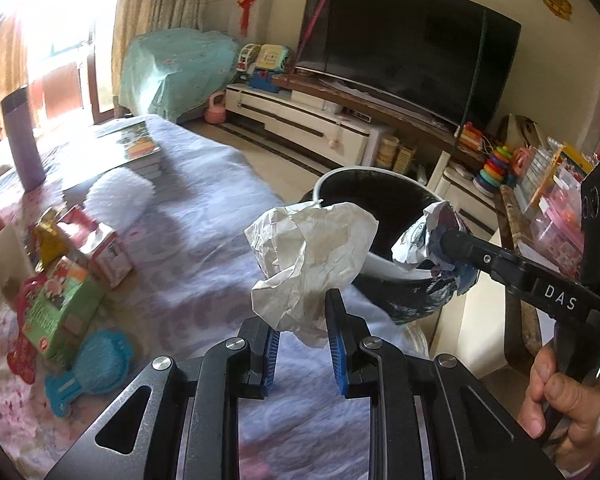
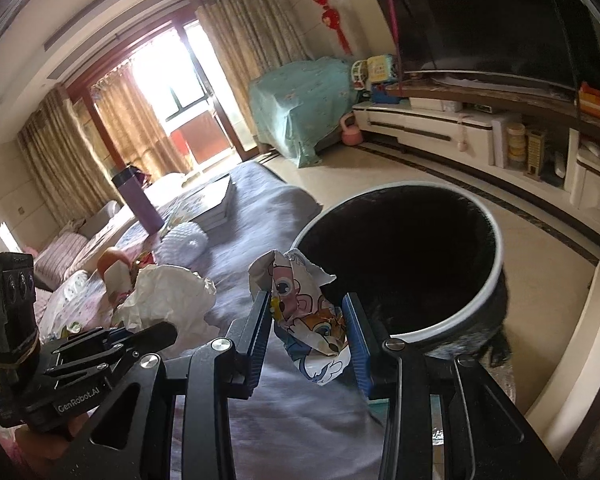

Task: Collect trash
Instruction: 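Carry the tissue and cartoon wrapper over the trash bin with both tools, then open both tools to drop the tissue and wrapper into the bin, then move both open tools back over the table, then grasp the green milk carton with the left tool while the right tool grasps the red carton, then carry the green and red cartons over the trash bin with both tools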

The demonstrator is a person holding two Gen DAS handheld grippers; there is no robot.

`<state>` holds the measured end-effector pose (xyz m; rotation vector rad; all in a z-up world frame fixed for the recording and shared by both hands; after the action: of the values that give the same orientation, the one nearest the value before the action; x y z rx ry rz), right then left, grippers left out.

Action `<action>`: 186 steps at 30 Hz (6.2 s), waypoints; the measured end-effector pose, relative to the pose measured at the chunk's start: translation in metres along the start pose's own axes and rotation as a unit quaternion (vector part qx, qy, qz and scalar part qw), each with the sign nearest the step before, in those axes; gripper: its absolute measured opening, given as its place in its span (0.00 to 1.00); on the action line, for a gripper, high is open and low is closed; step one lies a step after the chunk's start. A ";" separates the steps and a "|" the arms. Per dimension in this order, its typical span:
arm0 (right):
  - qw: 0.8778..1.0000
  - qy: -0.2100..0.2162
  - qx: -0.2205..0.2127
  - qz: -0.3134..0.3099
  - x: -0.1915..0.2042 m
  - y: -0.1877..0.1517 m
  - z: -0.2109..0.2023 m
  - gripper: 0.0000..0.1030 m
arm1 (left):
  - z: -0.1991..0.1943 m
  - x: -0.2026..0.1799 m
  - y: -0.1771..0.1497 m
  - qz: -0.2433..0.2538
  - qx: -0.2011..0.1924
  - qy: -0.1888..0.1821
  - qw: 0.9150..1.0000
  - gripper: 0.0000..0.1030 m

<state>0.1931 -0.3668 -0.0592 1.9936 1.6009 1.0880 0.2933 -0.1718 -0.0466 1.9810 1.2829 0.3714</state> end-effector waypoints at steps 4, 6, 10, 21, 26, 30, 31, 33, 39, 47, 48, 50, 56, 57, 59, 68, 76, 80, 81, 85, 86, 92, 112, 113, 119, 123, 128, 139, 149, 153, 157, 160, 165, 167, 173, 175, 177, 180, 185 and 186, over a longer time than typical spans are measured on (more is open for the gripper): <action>1.000 -0.008 -0.008 0.007 -0.011 0.005 -0.006 0.36 | 0.005 -0.010 0.006 0.008 0.001 -0.005 1.000 0.20; 1.000 -0.011 -0.011 0.008 -0.015 0.007 -0.008 0.36 | 0.009 -0.018 0.011 0.015 0.001 -0.007 1.000 0.20; 1.000 -0.018 -0.016 0.014 -0.025 0.010 -0.012 0.36 | 0.014 -0.027 0.017 0.022 0.001 -0.011 1.000 0.20; 0.999 -0.030 -0.021 0.024 -0.044 0.018 -0.014 0.36 | 0.032 -0.046 0.033 0.043 0.007 -0.019 0.999 0.21; 0.999 -0.033 -0.023 0.028 -0.052 0.026 -0.012 0.36 | 0.043 -0.053 0.041 0.048 0.010 -0.021 0.999 0.21; 0.999 -0.036 -0.024 0.030 -0.059 0.034 -0.009 0.36 | 0.053 -0.056 0.046 0.047 0.015 -0.025 0.998 0.21; 0.999 -0.037 -0.024 0.030 -0.060 0.035 -0.008 0.36 | 0.055 -0.056 0.048 0.046 0.016 -0.026 0.998 0.21; 0.999 -0.038 -0.023 0.031 -0.062 0.038 -0.006 0.36 | 0.059 -0.057 0.051 0.046 0.017 -0.027 0.998 0.21; 0.998 -0.040 -0.020 0.033 -0.068 0.041 -0.001 0.36 | 0.073 -0.059 0.061 0.047 0.021 -0.027 0.998 0.21; 0.998 -0.045 -0.010 0.041 -0.077 0.042 0.009 0.36 | 0.092 -0.060 0.064 0.045 0.035 -0.029 0.998 0.22; 0.998 -0.046 -0.009 0.041 -0.077 0.043 0.010 0.36 | 0.094 -0.060 0.064 0.045 0.037 -0.028 0.998 0.22; 0.998 -0.045 -0.004 0.040 -0.079 0.043 0.013 0.36 | 0.097 -0.062 0.066 0.046 0.040 -0.029 0.998 0.22; 0.998 -0.049 0.004 0.038 -0.082 0.044 0.020 0.42 | 0.105 -0.065 0.069 0.045 0.049 -0.029 0.997 0.39; 0.998 -0.050 0.005 0.039 -0.082 0.044 0.021 0.47 | 0.105 -0.064 0.069 0.044 0.049 -0.029 0.997 0.45; 0.998 -0.048 0.007 0.043 -0.083 0.044 0.023 0.59 | 0.104 -0.062 0.068 0.043 0.045 -0.024 0.998 0.54; 0.998 -0.039 0.000 0.044 -0.074 0.038 0.017 0.71 | 0.089 -0.042 0.046 0.013 0.048 -0.013 0.999 0.58; 0.999 -0.016 -0.005 0.036 -0.044 0.026 0.011 0.82 | 0.057 -0.011 0.022 -0.031 0.040 0.004 0.999 0.58; 1.000 0.000 0.001 0.030 -0.026 0.016 0.013 0.83 | 0.036 0.004 0.009 -0.052 0.030 0.014 0.998 0.58; 1.000 0.005 0.003 0.028 -0.019 0.013 0.013 0.83 | 0.031 0.007 0.005 -0.055 0.028 0.016 0.998 0.58; 1.000 0.019 0.015 0.018 0.002 0.002 0.019 0.83 | 0.010 0.023 -0.008 -0.065 0.021 0.029 0.997 0.58; 0.999 0.022 0.019 0.016 0.006 0.000 0.021 0.83 | 0.005 0.028 -0.011 -0.066 0.019 0.033 0.997 0.58; 0.999 0.041 0.034 -0.002 0.032 -0.010 0.029 0.83 | -0.024 0.047 -0.035 -0.089 0.013 0.050 0.995 0.59; 0.992 0.088 0.080 -0.052 0.103 -0.030 0.067 0.83 | -0.081 0.113 -0.065 -0.147 0.004 0.110 0.983 0.58; 0.991 0.089 0.081 -0.054 0.105 -0.030 0.069 0.83 | -0.081 0.117 -0.065 -0.147 0.005 0.111 0.983 0.58; 0.989 0.095 0.097 -0.062 0.117 -0.032 0.084 0.83 | -0.079 0.128 -0.059 -0.142 0.012 0.123 0.982 0.58; 0.987 0.102 0.106 -0.068 0.124 -0.031 0.094 0.83 | -0.067 0.136 -0.054 -0.130 0.026 0.125 0.983 0.58; 0.983 0.117 0.117 -0.079 0.137 -0.027 0.108 0.83 | -0.048 0.145 -0.045 -0.119 0.042 0.122 0.984 0.59; 0.978 0.137 0.131 -0.088 0.154 -0.016 0.139 0.82 | -0.018 0.147 -0.035 -0.077 0.057 0.133 0.986 0.51; 0.972 0.151 0.136 -0.117 0.179 -0.010 0.167 0.82 | -0.029 0.153 -0.047 -0.089 0.057 0.113 0.988 0.51; 0.970 0.148 0.146 -0.130 0.188 -0.011 0.185 0.78 | -0.029 0.158 -0.050 -0.095 0.060 0.111 0.987 0.52; 0.969 0.138 0.152 -0.138 0.189 -0.013 0.195 0.49 | -0.028 0.153 -0.048 -0.086 0.061 0.122 0.987 0.52; 0.970 0.134 0.154 -0.130 0.183 -0.012 0.193 0.35 | -0.029 0.150 -0.049 -0.086 0.062 0.124 0.987 0.52; 0.973 0.133 0.141 -0.125 0.172 -0.012 0.170 0.34 | -0.027 0.145 -0.046 -0.084 0.060 0.120 0.987 0.52; 0.975 0.132 0.136 -0.119 0.166 -0.013 0.159 0.34 | -0.026 0.140 -0.045 -0.078 0.058 0.123 0.988 0.52; 0.980 0.119 0.124 -0.096 0.140 -0.016 0.132 0.34 | -0.033 0.126 -0.039 -0.069 0.039 0.115 0.990 0.51; 0.983 0.110 0.118 -0.083 0.128 -0.017 0.121 0.34 | -0.037 0.120 -0.037 -0.066 0.032 0.111 0.991 0.51; 0.985 0.105 0.113 -0.077 0.121 -0.015 0.114 0.34 | -0.039 0.114 -0.034 -0.063 0.027 0.106 0.992 0.51; 0.988 0.096 0.102 -0.066 0.105 -0.013 0.099 0.34 | -0.041 0.105 -0.029 -0.061 0.022 0.095 0.993 0.51; 0.993 0.074 0.082 -0.050 0.081 -0.010 0.075 0.34 | -0.036 0.085 -0.023 -0.049 0.019 0.082 0.995 0.51; 0.993 0.069 0.079 -0.046 0.075 -0.009 0.070 0.34 | -0.035 0.080 -0.022 -0.046 0.019 0.078 0.996 0.51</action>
<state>0.2440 -0.2813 -0.0851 1.9569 1.8841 1.1153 0.2948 -0.0816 -0.0500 1.9461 1.4837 0.4672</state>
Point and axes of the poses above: each gripper's, at about its wrist camera, not at the fingertips, and z roughly the way its jaws point, x to its left, y to its top, the point moved 3 cm from there along z, roughly the way its jaws point, and after that the axes turned 2 degrees about y, right-handed, at the moved point
